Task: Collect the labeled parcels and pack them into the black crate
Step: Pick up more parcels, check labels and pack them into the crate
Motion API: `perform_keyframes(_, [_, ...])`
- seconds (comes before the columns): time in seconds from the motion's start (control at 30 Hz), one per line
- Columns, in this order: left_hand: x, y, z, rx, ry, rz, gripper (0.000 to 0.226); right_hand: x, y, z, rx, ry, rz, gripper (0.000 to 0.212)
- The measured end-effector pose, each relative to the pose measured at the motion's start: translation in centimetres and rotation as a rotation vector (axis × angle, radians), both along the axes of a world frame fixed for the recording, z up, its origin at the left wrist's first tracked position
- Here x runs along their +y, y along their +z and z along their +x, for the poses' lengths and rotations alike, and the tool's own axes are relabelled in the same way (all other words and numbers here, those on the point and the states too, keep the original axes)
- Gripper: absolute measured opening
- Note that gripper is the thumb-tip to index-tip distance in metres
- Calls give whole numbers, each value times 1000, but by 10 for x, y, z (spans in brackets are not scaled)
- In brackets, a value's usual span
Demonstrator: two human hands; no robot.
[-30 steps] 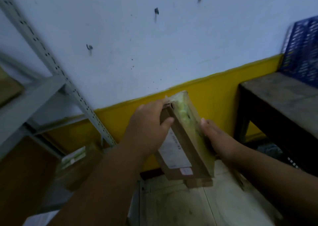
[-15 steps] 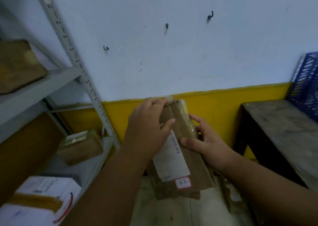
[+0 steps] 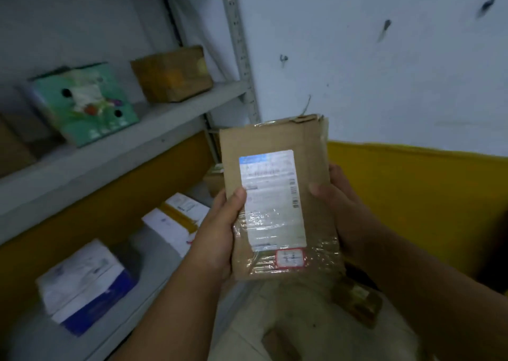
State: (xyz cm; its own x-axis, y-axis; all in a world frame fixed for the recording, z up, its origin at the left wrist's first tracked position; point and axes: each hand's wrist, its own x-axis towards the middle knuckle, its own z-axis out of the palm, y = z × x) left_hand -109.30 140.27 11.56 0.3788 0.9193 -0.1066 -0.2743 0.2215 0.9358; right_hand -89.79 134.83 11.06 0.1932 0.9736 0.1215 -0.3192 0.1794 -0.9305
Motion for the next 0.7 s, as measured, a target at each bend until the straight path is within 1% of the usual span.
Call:
perform_keyframes(0.1, [-27, 9, -46, -3, 156, 55, 60, -1, 21, -37, -53, 129, -8, 51])
perform_keyframes(0.17, [-52, 13, -82, -2, 247, 94, 55, -3, 33, -68, -97, 233, -17, 56])
perform_keyframes(0.23, [-83, 18, -121, 20, 369, 127, 55, -10, 39, -110, -123, 329, -14, 63])
perform_keyframes(0.3, [-120, 22, -170, 68, 535, 163, 43, -25, 39, -165, -128, 402, -5, 60])
perform_keyframes(0.33, [-142, 23, -198, 103, 614, 180, 37, -36, 36, -197, -141, 447, -11, 62])
perform_keyframes(0.37, [-165, 24, -227, 139, 679, 188, 36, -49, 33, -230, -156, 508, -13, 66])
perform_keyframes(0.43, [-214, 22, -281, 206, 784, 181, 42, -77, 23, -292, -168, 634, -7, 68])
perform_keyframes(0.53, [-285, 14, -338, 231, 955, 153, 50, -119, 7, -369, -141, 786, 0, 54])
perform_keyframes(0.6, [-331, 7, -362, 246, 1051, 133, 55, -145, -3, -407, -135, 894, 5, 50])
perform_keyframes(0.7, [-398, -4, -386, 246, 1191, 101, 52, -185, -13, -453, -146, 1092, 28, 57])
